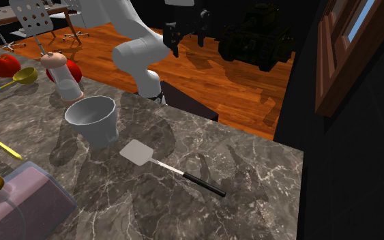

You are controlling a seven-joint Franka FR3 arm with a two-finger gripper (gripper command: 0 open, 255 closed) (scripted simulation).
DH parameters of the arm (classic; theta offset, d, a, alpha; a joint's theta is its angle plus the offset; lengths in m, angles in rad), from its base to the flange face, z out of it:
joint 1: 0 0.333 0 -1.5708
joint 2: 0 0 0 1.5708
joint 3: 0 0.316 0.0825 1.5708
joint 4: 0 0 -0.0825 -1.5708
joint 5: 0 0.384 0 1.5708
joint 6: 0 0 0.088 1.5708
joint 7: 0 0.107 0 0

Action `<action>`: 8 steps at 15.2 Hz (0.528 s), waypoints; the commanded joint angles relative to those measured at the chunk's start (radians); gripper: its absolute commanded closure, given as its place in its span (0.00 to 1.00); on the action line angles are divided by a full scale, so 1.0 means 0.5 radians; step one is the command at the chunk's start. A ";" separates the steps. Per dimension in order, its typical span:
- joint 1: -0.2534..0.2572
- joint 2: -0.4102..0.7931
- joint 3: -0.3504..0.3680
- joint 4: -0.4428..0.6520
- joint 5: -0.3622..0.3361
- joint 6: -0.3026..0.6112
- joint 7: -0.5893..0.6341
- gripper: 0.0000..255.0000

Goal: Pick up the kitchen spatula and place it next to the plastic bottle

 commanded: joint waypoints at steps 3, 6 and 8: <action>-0.008 0.033 -0.067 -0.039 -0.083 0.097 -0.139 0.00; -0.019 0.105 -0.168 -0.079 -0.197 0.253 -0.343 0.00; -0.025 0.169 -0.236 -0.091 -0.264 0.363 -0.475 0.00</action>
